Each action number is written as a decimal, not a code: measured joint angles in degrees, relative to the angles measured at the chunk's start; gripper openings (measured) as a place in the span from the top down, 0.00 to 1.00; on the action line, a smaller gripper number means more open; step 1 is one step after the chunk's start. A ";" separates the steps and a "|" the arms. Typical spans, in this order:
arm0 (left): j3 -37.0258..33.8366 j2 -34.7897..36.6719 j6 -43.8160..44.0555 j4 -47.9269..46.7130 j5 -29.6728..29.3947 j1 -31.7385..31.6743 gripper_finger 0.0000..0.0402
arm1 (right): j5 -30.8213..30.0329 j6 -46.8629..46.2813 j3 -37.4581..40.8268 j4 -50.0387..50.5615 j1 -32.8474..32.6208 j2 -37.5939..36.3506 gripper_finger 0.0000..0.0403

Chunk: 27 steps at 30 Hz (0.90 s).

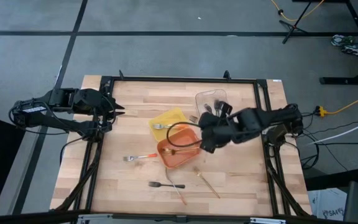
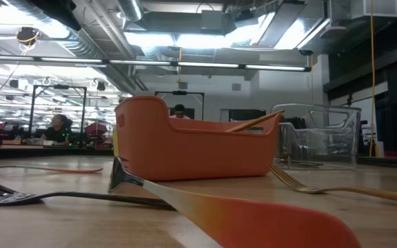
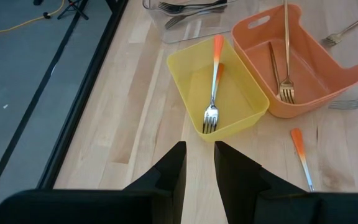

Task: Sort silverware by color (type)
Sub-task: Put the gold fork into the orange bin

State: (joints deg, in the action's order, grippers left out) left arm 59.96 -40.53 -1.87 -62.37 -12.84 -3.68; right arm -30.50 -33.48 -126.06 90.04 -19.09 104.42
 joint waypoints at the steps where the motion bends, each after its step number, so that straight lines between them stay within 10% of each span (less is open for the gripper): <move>1: 0.00 0.00 0.00 0.00 0.00 0.02 0.81 | 0.00 1.74 0.00 0.00 0.75 -0.02 1.00; 27: 0.00 -0.01 0.44 0.02 0.00 0.01 0.81 | 27.25 34.19 23.38 -38.98 13.55 0.04 1.00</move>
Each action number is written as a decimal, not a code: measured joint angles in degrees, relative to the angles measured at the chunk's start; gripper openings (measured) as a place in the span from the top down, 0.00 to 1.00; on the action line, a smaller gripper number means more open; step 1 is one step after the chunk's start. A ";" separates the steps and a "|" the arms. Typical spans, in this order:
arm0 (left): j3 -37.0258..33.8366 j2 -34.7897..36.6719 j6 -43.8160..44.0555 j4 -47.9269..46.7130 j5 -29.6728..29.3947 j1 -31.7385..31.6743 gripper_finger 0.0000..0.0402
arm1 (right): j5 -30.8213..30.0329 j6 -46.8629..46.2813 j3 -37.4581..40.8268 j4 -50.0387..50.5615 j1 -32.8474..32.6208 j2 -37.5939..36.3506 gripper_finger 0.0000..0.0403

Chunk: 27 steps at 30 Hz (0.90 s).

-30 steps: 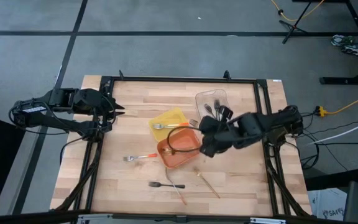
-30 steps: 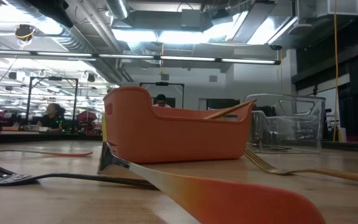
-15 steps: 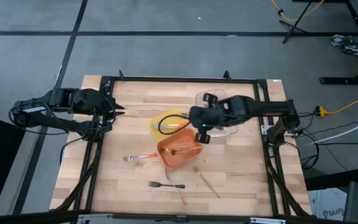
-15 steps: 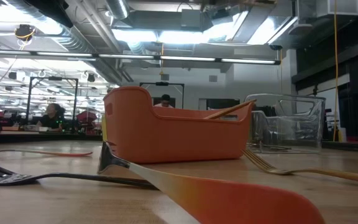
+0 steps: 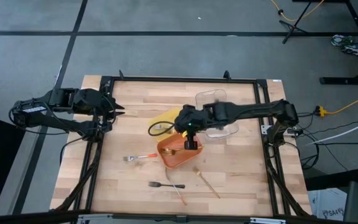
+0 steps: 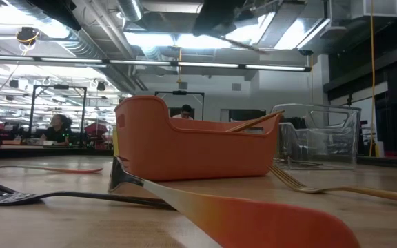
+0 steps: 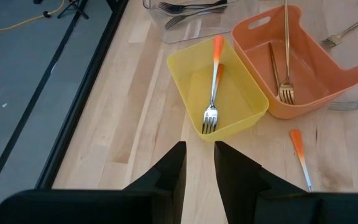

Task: Sort silverware by color (type)
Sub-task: Put the gold fork into the orange bin

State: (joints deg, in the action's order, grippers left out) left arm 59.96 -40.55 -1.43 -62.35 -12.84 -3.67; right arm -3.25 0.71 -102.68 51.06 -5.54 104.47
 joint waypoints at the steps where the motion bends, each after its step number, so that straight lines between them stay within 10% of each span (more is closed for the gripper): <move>1: 0.00 0.01 0.00 0.00 0.00 -0.01 0.81 | 0.59 0.03 1.37 -1.77 -0.02 0.00 1.00; 27: 0.00 -0.01 -0.13 0.02 0.00 0.01 0.81 | 1.82 -0.35 25.60 -27.27 -0.04 0.02 1.00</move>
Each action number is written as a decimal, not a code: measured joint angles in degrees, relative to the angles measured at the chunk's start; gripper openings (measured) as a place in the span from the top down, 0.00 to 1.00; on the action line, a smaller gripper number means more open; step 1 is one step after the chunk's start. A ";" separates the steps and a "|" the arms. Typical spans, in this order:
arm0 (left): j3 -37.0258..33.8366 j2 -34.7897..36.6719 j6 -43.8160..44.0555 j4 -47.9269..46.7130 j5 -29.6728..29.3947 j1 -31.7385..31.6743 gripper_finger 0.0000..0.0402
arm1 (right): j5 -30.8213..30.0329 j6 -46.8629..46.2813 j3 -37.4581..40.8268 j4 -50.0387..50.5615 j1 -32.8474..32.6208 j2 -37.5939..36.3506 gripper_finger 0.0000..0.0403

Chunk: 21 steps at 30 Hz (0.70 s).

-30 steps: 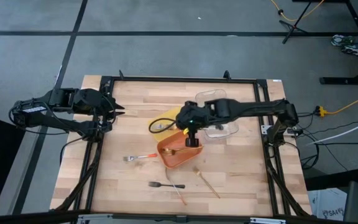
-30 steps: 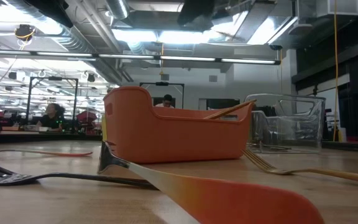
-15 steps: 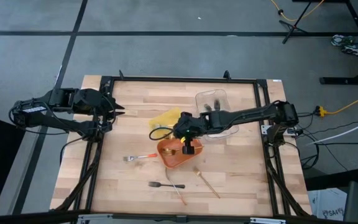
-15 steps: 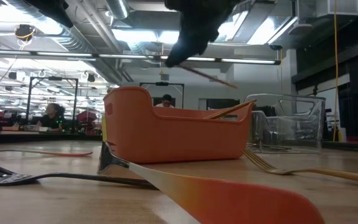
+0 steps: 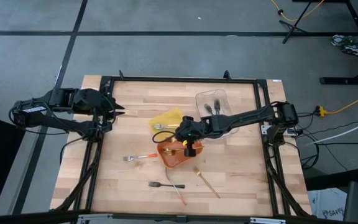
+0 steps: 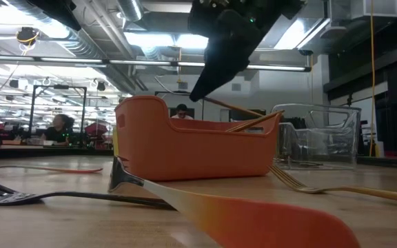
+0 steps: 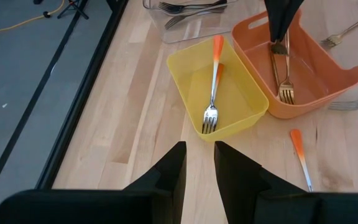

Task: Sort silverware by color (type)
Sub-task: Put the gold fork into the orange bin

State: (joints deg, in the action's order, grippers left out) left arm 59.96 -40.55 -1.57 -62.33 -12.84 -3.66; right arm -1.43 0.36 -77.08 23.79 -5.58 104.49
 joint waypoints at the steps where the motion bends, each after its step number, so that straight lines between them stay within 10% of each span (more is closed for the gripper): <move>1: 0.00 0.02 -0.02 0.00 0.02 0.00 0.81 | 0.00 0.00 0.02 -0.07 0.00 0.16 1.00; 21: 0.02 0.01 -0.07 -0.02 0.02 -0.02 0.81 | 3.52 -0.04 0.07 -4.55 -0.02 5.11 1.00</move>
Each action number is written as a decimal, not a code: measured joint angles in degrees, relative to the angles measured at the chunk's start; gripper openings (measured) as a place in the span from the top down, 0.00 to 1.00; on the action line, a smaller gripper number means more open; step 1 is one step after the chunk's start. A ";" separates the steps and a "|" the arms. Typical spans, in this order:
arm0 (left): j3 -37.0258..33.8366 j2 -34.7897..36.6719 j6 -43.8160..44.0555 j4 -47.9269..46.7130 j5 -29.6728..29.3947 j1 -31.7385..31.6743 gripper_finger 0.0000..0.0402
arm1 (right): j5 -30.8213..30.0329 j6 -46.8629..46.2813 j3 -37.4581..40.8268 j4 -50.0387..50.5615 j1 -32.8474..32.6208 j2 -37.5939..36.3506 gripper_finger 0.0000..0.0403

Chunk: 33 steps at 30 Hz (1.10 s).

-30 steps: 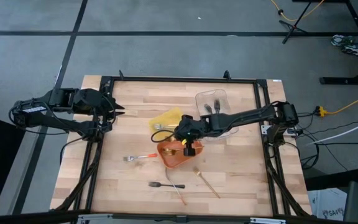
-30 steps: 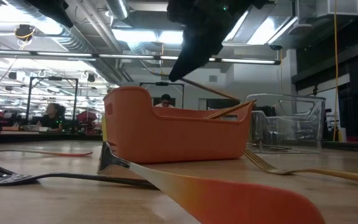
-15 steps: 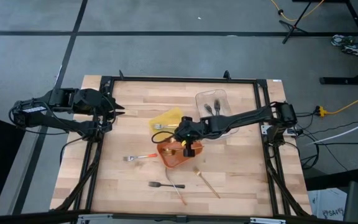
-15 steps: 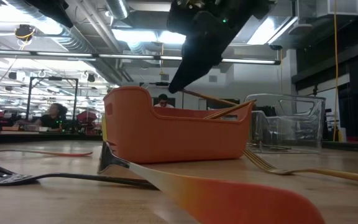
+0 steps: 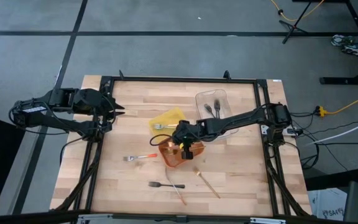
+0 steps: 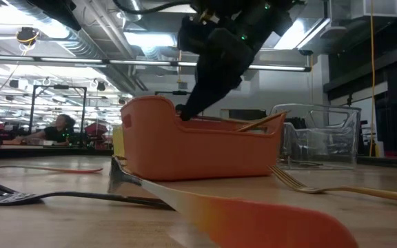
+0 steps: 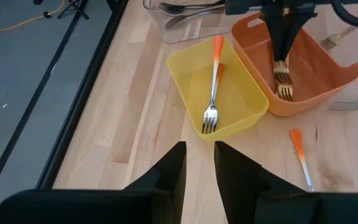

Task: Sort silverware by color (type)
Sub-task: Put the gold fork into the orange bin, then put the orange fork into the yellow bin

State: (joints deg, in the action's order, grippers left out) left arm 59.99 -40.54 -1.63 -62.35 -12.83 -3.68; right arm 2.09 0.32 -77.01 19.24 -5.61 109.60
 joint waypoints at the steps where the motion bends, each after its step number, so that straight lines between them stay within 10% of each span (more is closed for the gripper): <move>1: 0.00 -0.02 -0.02 0.00 -0.01 0.02 0.81 | -0.03 0.02 -0.01 -0.27 0.00 0.29 1.00; 22: 0.00 0.00 -0.48 -0.13 -0.02 0.01 0.81 | -0.11 0.15 -0.02 -1.44 0.00 3.61 0.99; 33: -0.01 -0.02 -0.50 -0.17 -0.02 0.02 0.81 | -0.11 0.02 -0.02 -1.48 0.00 3.61 0.78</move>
State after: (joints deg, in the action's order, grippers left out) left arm 59.97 -40.56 -2.13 -62.52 -12.84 -3.66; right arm 1.98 0.34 -77.03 17.76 -5.61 113.21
